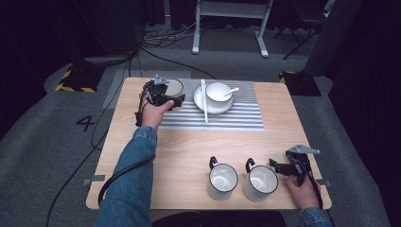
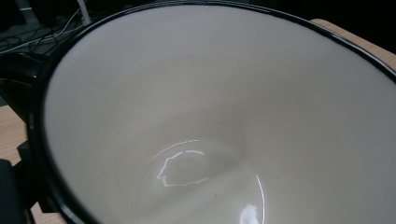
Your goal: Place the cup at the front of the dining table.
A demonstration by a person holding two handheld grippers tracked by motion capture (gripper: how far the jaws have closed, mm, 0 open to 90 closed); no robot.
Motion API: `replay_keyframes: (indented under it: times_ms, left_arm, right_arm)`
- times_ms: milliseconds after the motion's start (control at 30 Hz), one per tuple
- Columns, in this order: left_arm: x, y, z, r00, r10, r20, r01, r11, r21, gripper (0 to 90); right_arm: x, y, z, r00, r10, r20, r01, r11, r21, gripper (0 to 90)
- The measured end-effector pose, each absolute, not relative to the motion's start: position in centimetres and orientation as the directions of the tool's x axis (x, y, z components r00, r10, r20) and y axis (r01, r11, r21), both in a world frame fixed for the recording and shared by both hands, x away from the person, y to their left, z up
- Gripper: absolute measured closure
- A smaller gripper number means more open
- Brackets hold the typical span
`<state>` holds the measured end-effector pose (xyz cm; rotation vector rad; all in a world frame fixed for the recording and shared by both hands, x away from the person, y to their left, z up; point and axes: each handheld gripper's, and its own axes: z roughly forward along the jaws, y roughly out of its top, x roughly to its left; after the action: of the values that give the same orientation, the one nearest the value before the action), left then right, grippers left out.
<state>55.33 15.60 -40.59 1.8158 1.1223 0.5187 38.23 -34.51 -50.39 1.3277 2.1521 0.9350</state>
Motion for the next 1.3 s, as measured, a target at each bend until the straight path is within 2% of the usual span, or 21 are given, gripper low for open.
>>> replay_keyframes:
  times_ms: [167, 233, 400, 533, 833, 1300]
  left_arm:
    - [56.6, 15.4, -41.3, 0.473, 0.875, -0.108, 0.494, -0.162, 0.854, 1.8]
    - [57.0, 15.1, -41.8, 0.47, 0.87, -0.148, 0.512, -0.132, 0.849, 1.8]
    - [57.8, 14.6, -43.3, 0.439, 0.887, -0.145, 0.539, -0.131, 0.832, 1.9]
    - [58.1, 14.0, -44.5, 0.424, 0.888, -0.176, 0.566, -0.108, 0.817, 1.9]
    - [58.2, 12.8, -46.4, 0.401, 0.9, -0.174, 0.607, -0.118, 0.786, 2.1]
    - [57.9, 12.4, -46.9, 0.462, 0.885, -0.051, 0.569, -0.253, 0.782, 2.3]
  right_arm:
    - [38.2, -34.5, -50.4, -0.441, 0.897, -0.019, 0.598, 0.309, 0.739, 14.8]
    - [38.2, -34.5, -50.4, -0.441, 0.898, -0.019, 0.599, 0.309, 0.739, 14.8]
    - [38.2, -34.5, -50.4, -0.441, 0.897, -0.019, 0.598, 0.31, 0.739, 14.8]
    - [38.2, -34.5, -50.4, -0.441, 0.897, -0.019, 0.599, 0.309, 0.739, 14.8]
    - [38.2, -34.5, -50.4, -0.441, 0.897, -0.02, 0.598, 0.31, 0.739, 14.8]
    - [38.2, -34.5, -50.4, -0.44, 0.898, -0.02, 0.598, 0.31, 0.739, 14.8]
